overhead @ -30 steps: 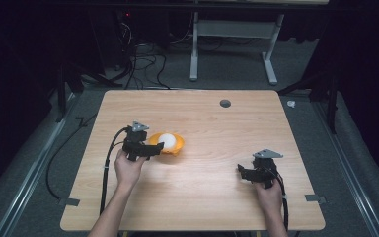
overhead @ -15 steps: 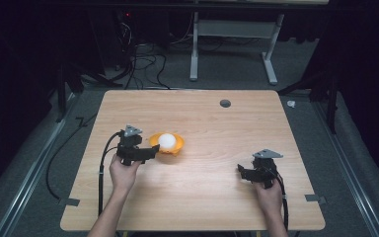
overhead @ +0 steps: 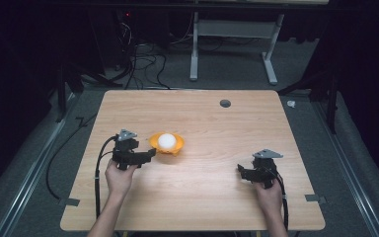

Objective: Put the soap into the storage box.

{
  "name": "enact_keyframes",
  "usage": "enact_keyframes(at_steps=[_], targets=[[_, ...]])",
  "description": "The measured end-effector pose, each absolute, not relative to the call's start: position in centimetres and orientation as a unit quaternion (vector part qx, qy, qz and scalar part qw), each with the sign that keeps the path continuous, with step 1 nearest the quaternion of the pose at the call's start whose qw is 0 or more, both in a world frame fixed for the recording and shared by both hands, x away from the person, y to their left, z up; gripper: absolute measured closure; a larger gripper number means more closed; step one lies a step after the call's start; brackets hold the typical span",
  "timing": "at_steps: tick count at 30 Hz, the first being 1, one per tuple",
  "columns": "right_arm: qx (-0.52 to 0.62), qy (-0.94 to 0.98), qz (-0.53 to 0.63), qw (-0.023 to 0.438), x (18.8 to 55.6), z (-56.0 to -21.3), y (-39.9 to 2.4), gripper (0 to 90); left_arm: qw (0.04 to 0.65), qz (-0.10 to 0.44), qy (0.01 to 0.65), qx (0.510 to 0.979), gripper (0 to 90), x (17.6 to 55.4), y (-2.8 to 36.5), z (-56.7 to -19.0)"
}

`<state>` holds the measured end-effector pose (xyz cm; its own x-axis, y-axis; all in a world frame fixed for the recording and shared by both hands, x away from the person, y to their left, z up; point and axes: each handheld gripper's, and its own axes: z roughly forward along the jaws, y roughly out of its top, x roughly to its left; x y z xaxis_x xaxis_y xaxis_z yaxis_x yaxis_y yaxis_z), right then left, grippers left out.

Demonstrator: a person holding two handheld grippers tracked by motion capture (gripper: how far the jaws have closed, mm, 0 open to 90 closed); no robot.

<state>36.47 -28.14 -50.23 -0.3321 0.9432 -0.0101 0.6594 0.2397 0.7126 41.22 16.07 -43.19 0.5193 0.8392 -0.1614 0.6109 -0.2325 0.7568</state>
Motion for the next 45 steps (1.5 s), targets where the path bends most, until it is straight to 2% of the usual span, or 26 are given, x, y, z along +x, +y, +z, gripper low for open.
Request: enact_keyframes(at_steps=[27,45], targets=[[0.531,0.754,0.312,0.227,36.5,-50.2,-28.1,22.1,0.417,0.145,0.469,0.765,22.2,39.2,17.3,-43.0],[0.531,0.754,0.312,0.227,36.5,-50.2,-28.1,22.2,0.429,0.126,0.474,0.758,22.2,37.9,17.9,-43.8]])
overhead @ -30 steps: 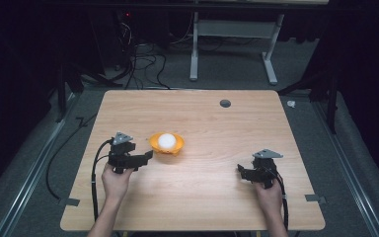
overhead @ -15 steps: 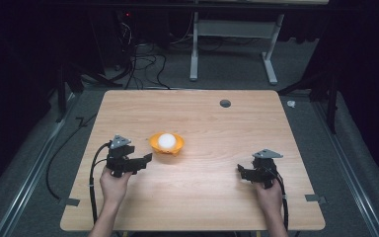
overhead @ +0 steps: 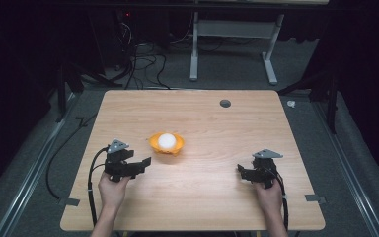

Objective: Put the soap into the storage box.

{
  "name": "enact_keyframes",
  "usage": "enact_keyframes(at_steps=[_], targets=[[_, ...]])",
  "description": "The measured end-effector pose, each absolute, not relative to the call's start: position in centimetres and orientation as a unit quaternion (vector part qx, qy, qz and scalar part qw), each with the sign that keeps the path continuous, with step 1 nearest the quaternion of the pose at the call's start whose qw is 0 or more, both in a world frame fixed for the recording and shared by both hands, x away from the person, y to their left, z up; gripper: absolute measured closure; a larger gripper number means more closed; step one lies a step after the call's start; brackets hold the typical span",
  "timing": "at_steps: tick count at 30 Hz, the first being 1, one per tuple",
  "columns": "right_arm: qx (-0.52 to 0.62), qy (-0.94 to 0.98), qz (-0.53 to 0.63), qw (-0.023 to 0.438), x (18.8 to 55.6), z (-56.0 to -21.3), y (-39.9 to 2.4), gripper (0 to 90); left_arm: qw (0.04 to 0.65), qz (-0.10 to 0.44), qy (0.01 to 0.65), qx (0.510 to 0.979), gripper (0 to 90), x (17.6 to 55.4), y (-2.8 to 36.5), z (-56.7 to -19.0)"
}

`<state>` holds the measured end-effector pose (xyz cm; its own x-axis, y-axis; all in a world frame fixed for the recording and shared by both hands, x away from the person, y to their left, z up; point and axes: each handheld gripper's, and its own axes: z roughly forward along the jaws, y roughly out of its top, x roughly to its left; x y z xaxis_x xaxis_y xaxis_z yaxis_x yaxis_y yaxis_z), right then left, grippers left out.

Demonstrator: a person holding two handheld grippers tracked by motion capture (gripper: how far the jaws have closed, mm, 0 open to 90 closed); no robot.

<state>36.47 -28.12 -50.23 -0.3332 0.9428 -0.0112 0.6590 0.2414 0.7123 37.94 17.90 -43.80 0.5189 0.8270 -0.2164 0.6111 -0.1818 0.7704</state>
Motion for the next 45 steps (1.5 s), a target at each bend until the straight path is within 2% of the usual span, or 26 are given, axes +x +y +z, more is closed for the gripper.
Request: enact_keyframes(at_steps=[31,45], targets=[[0.530,0.755,0.312,0.228,36.5,-50.2,-28.1,22.2,0.395,0.120,0.487,0.770,22.1,36.6,17.9,-47.4],[0.532,0.754,0.311,0.228,36.5,-50.2,-28.1,22.2,0.364,0.162,0.468,0.789,21.1,36.6,16.8,-49.0]])
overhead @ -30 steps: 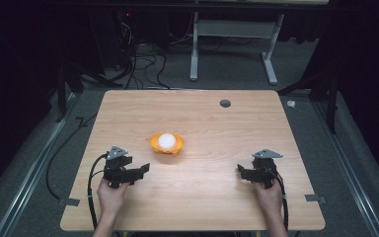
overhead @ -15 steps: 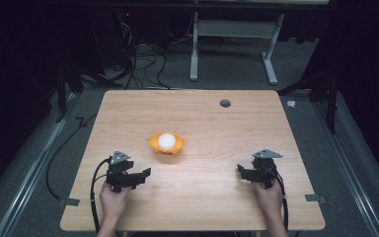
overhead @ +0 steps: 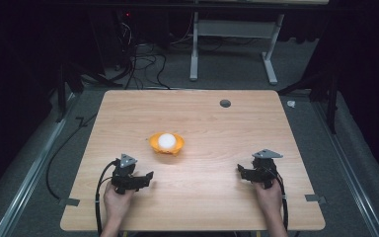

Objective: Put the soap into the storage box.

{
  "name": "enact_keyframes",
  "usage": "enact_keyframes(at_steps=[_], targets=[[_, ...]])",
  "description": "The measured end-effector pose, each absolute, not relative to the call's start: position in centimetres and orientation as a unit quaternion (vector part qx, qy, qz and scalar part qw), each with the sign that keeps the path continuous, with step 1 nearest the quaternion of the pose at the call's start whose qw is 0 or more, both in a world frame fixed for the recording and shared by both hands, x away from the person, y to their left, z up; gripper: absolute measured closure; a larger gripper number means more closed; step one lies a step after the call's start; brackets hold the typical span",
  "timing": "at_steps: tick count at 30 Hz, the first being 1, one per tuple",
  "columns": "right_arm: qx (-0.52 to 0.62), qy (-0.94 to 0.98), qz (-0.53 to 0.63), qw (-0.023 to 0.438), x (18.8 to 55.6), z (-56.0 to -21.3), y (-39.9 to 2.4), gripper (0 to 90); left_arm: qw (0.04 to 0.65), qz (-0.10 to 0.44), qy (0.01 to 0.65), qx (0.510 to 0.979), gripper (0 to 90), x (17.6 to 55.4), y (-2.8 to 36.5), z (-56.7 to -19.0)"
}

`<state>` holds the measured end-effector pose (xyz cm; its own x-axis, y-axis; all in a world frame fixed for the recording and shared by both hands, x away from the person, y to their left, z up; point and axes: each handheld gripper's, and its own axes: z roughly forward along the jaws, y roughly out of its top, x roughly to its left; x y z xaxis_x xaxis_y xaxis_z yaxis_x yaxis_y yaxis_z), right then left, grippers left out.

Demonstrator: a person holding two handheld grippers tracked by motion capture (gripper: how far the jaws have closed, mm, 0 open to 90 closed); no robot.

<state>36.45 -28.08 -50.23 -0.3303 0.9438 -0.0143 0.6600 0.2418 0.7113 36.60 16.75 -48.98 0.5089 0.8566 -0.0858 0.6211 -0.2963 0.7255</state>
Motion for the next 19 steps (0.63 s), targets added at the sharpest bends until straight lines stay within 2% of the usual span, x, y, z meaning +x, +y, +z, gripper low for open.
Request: enact_keyframes(at_steps=[7,10,19], targets=[[0.532,0.753,0.311,0.229,36.5,-50.2,-28.1,22.2,0.350,0.164,0.474,0.791,21.7,36.7,16.4,-50.2],[0.532,0.753,0.311,0.229,36.5,-50.2,-28.1,22.2,0.336,0.183,0.460,0.801,21.3,36.6,15.8,-50.4],[0.534,0.752,0.311,0.229,36.5,-50.2,-28.0,22.3,0.351,0.188,0.452,0.798,17.4,36.6,15.7,-50.8]])
